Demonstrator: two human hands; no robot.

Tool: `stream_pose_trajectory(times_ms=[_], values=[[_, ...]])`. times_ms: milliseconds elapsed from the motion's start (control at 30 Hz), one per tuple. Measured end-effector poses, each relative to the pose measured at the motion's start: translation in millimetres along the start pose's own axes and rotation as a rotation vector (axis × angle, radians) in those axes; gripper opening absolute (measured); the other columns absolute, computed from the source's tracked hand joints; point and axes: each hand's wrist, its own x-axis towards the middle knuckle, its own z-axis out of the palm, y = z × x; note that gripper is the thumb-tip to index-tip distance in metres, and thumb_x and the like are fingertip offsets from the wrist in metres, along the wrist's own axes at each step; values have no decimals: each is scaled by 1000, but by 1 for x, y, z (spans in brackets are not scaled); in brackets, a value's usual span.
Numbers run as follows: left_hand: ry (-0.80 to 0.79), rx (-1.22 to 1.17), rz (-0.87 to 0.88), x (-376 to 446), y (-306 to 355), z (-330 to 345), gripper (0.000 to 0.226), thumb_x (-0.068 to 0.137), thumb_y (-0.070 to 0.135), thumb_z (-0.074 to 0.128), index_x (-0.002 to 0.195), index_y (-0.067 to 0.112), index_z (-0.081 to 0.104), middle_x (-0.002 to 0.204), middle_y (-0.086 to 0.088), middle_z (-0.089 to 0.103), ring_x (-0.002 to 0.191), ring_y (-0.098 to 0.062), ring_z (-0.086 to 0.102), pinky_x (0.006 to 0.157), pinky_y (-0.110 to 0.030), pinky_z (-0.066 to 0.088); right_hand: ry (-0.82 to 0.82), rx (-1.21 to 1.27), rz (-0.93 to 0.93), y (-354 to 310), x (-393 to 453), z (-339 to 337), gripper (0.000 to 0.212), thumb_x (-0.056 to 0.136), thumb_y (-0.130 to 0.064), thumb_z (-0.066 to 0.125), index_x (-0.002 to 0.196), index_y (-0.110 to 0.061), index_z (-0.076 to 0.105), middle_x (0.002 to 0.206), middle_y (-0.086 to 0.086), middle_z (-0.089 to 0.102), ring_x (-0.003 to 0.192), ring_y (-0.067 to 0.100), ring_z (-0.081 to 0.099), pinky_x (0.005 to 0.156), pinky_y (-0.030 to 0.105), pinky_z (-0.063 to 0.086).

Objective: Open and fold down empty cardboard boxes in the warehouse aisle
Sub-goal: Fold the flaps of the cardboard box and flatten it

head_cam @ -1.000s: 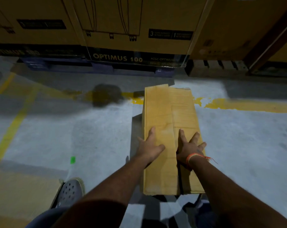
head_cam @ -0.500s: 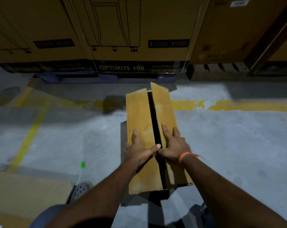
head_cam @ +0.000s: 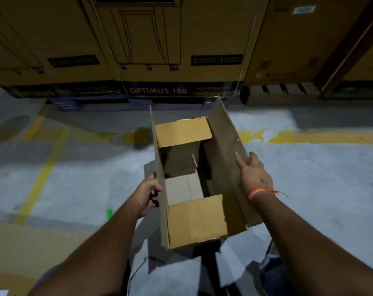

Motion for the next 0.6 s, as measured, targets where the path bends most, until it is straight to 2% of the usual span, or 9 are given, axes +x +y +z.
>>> stream_pose_trajectory(times_ms=[100,133,200,300,367,433,500,533,600], values=[[170,-136,-20,3,-6,-39,26,75,4,55,101,1,57,82,-18,61,63,-27,60,57,-29,52,10,-160,79,4,7,19,84,92,-4,47,157,-43,10,164,10,-22,151,41,-15,114,64,24],[246,-79,0,8,-12,-51,20,87,0,52,106,3,61,86,-18,69,68,-29,66,62,-33,56,10,-181,106,6,8,23,81,95,-11,46,157,-43,6,163,10,-28,149,42,-21,113,67,19],[435,259,33,18,-25,-68,27,99,16,59,125,7,58,111,-20,71,92,-35,69,82,-41,57,-45,-176,164,11,7,30,76,100,-33,45,158,-40,-4,161,11,-34,148,43,-25,112,71,13],[643,848,-66,31,-42,-64,75,100,36,61,157,5,23,139,-27,53,125,-45,53,102,-47,45,-232,-22,244,18,6,52,79,100,-60,36,159,-33,-10,165,12,-24,152,40,-15,117,67,12],[639,958,-120,40,-50,-42,76,104,41,49,161,13,9,158,-25,28,142,-45,33,113,-52,34,-371,241,232,12,5,68,89,97,-65,39,159,-31,-15,167,15,-12,153,41,0,120,62,15],[529,890,-156,53,-59,-16,77,103,55,41,162,21,6,168,-17,7,150,-43,15,120,-57,22,-473,593,224,0,4,76,97,97,-61,49,156,-32,-21,168,14,-2,152,40,15,122,55,20],[394,674,-146,63,-72,7,95,93,66,52,162,25,1,170,-10,7,152,-41,16,121,-57,23,-516,768,206,-10,2,74,100,99,-51,54,154,-34,-27,168,13,5,149,39,27,120,48,26],[345,576,-118,64,-74,15,102,89,61,63,161,25,1,168,-10,16,150,-40,25,119,-56,30,-528,758,186,-14,3,70,101,100,-46,56,153,-35,-30,167,14,7,146,40,32,117,46,31],[292,504,-35,66,-77,18,93,91,23,70,160,22,9,154,-16,42,133,-39,48,107,-49,47,-545,655,131,-12,6,68,107,99,-35,61,150,-37,-33,166,18,13,131,40,49,105,40,41]])
